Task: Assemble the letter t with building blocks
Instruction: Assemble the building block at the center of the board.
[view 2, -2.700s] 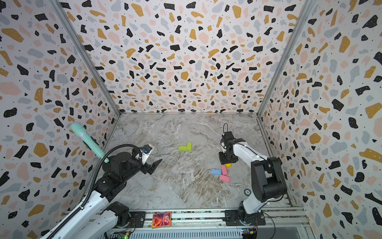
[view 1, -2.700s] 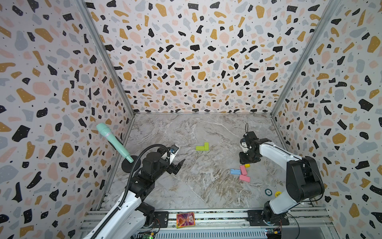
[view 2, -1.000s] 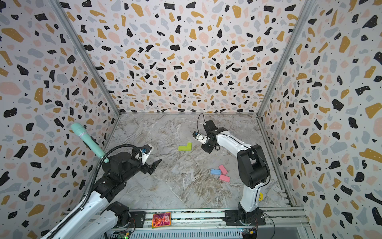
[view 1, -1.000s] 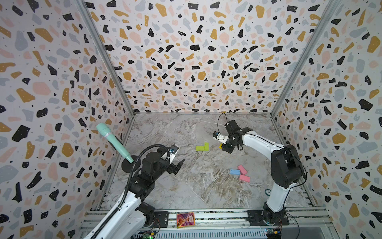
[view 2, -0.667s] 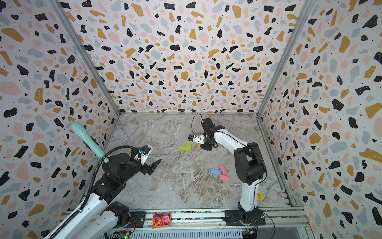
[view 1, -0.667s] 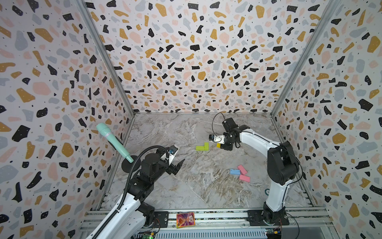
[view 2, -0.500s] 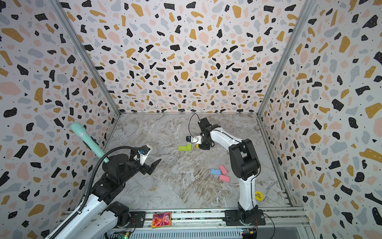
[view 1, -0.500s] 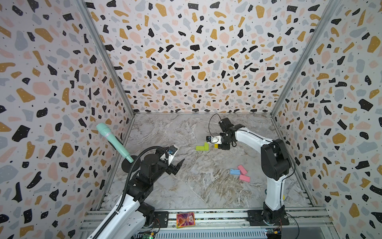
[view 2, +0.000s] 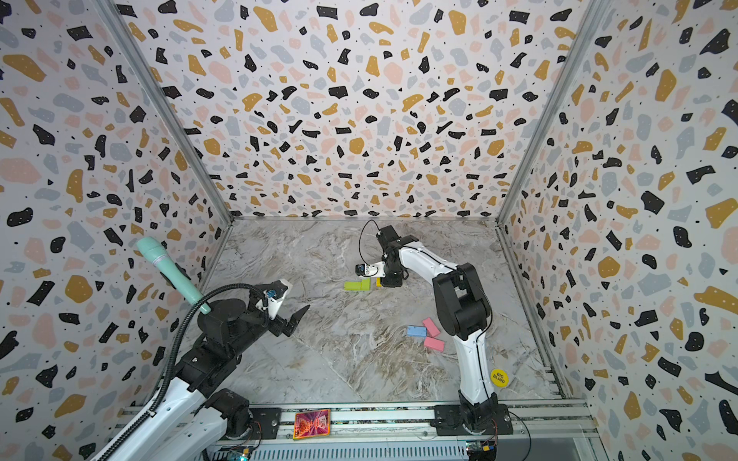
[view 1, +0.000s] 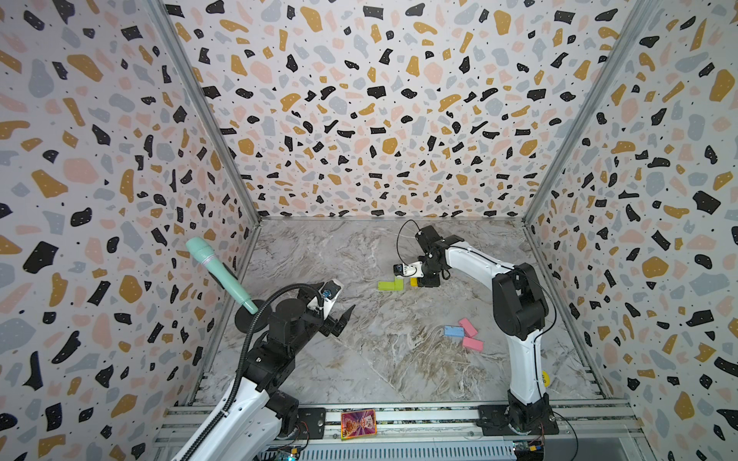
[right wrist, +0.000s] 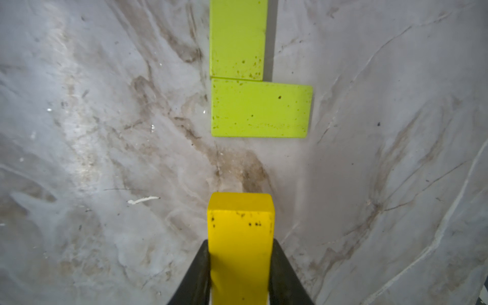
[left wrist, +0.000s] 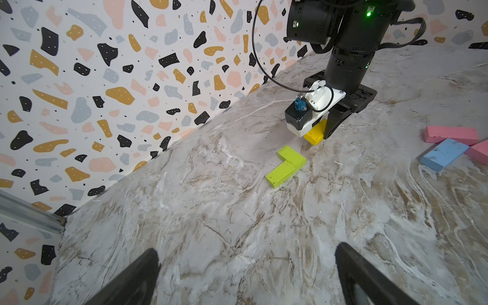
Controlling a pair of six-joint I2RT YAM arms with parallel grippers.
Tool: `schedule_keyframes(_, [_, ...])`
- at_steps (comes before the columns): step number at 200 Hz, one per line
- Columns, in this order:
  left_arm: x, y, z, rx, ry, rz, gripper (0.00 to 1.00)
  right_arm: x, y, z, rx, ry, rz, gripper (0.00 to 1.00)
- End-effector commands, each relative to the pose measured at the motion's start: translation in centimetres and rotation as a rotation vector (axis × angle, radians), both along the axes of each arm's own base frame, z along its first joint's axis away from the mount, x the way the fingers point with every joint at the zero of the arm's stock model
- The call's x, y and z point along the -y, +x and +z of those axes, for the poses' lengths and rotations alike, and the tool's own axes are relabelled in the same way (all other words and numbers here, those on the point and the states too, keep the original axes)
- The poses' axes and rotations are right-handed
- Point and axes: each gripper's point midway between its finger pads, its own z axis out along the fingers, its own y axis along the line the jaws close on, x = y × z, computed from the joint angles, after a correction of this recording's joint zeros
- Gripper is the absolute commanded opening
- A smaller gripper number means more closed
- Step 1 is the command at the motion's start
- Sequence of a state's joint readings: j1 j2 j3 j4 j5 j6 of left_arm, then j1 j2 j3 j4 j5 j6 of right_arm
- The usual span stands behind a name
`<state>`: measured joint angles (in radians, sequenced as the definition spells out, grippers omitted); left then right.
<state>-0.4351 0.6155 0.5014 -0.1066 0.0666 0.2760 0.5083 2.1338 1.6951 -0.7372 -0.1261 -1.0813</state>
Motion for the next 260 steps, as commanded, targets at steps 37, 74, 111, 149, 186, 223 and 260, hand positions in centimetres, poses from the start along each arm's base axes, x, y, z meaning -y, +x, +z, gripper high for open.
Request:
schedule_keyframes(37, [-0.2, 0.0, 1.1, 0.050, -0.022, 0.012, 0.99, -0.7, -0.6, -0.8, -0.062, -0.015, 0.007, 0.20])
schedule_keyframes(74, [-0.2, 0.0, 1.1, 0.047, -0.023, 0.012, 0.99, -1.1, -0.9, -1.6, -0.097, -0.023, 0.014, 0.21])
schedule_keyframes(111, [-0.2, 0.0, 1.1, 0.051, -0.020, 0.013, 1.00, -1.6, -2.0, -2.1, -0.164, -0.019, 0.044, 0.22])
schedule_keyframes(149, [-0.2, 0.0, 1.0, 0.047, -0.015, 0.012, 1.00, -1.5, -1.9, -2.8, -0.182, -0.037, 0.034, 0.23])
schedule_keyframes(186, [-0.2, 0.1, 0.9, 0.047, -0.012, 0.014, 0.99, -1.6, -1.6, -3.5, -0.202, -0.051, 0.020, 0.24])
schedule_keyframes(223, [-0.2, 0.1, 0.8, 0.045, -0.007, 0.015, 0.99, -1.5, -1.1, -4.2, -0.206, -0.067, -0.003, 0.27])
schedule_keyframes(260, [-0.2, 0.1, 0.8, 0.044, -0.006, 0.013, 0.99, -1.6, -1.2, -4.5, -0.219, -0.069, -0.003, 0.32])
